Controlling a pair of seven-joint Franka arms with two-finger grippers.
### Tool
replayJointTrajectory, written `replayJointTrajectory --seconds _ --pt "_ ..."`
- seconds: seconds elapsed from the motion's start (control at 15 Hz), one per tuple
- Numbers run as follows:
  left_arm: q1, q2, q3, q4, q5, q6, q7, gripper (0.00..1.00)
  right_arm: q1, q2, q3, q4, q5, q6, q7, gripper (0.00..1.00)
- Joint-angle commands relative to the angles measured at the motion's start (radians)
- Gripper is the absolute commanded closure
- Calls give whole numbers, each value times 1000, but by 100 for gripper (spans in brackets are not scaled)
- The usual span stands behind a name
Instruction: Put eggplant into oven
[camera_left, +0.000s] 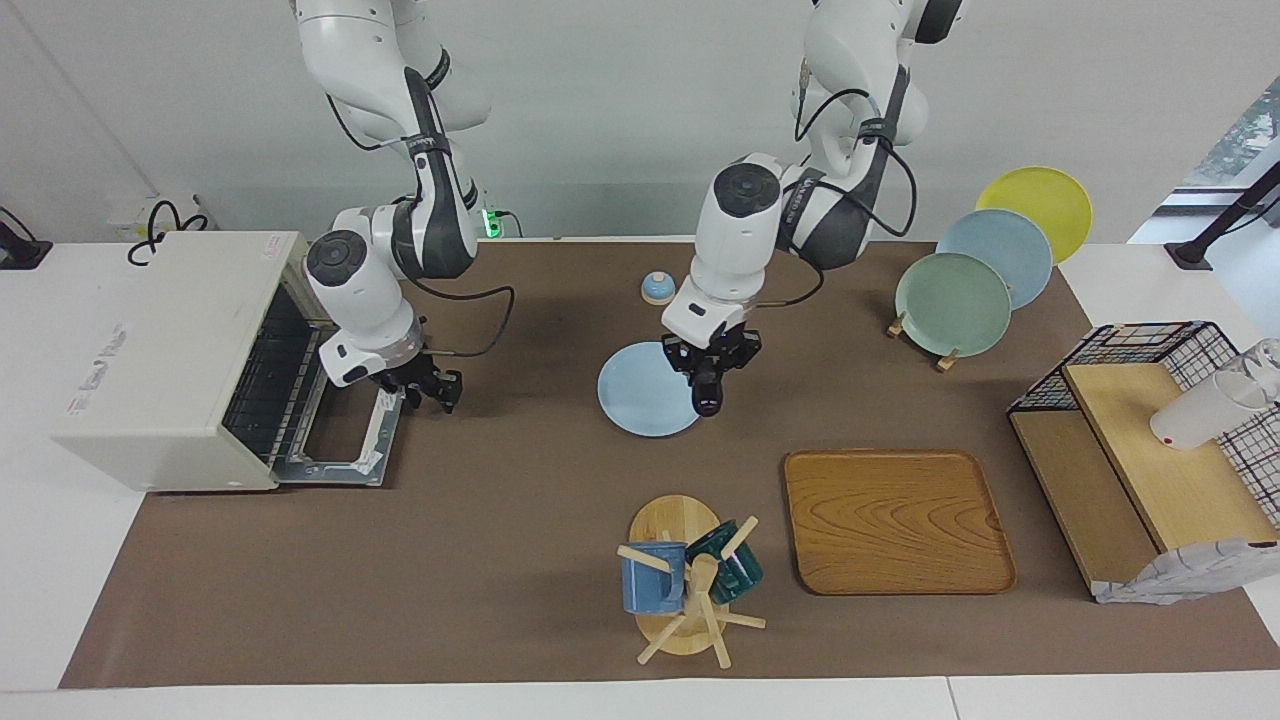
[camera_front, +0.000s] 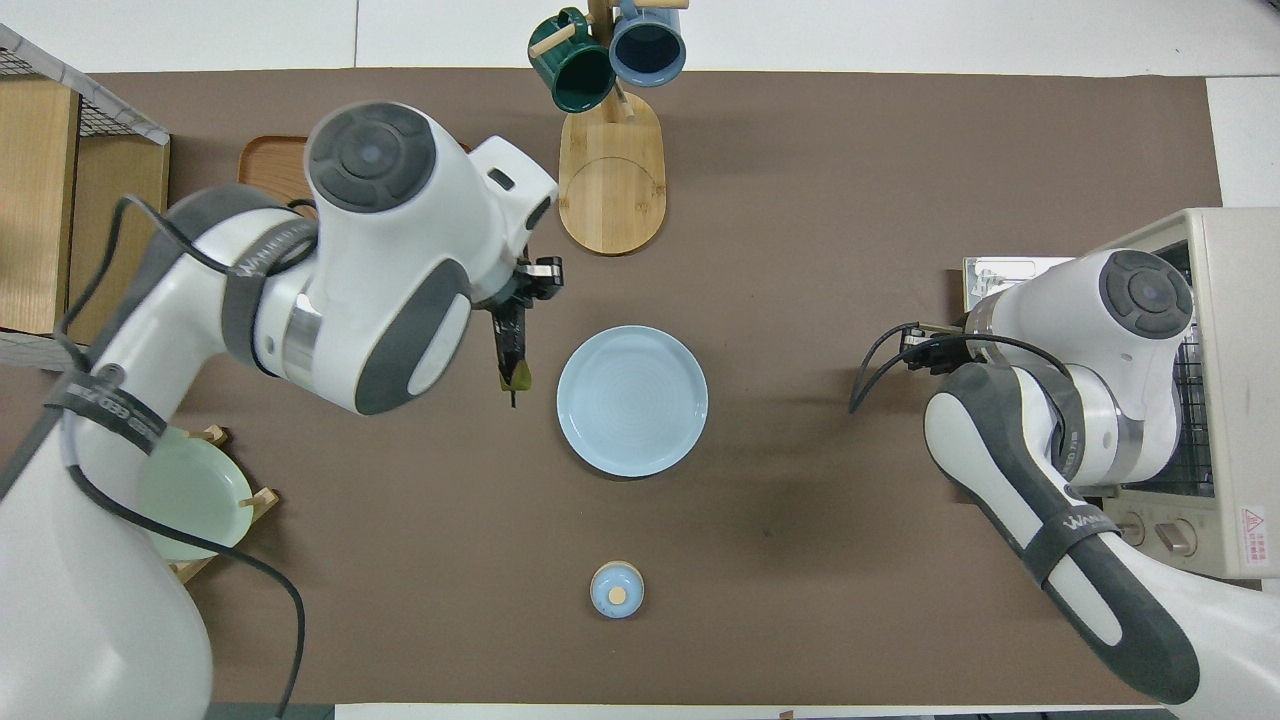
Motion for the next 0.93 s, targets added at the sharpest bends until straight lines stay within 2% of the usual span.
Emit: replayJointTrajectory --seconds 0.0,0.27,0.73,0.8,0.87 --pt "-80 -41 22 -129 -14 119 -69 100 1 3 -3 12 18 -30 -35 0" --pt "-138 41 25 -129 -14 190 -106 100 0 -1 -3 13 18 -30 -111 0" --pt "-158 53 25 -145 -13 211 -95 100 10 -1 -3 15 19 -30 -147 0" --pt "-157 53 25 -145 -13 210 -95 79 12 -1 -2 15 18 -31 -149 0" --pt "-154 53 25 -143 -13 208 -95 48 22 -1 -2 15 18 -37 -149 0"
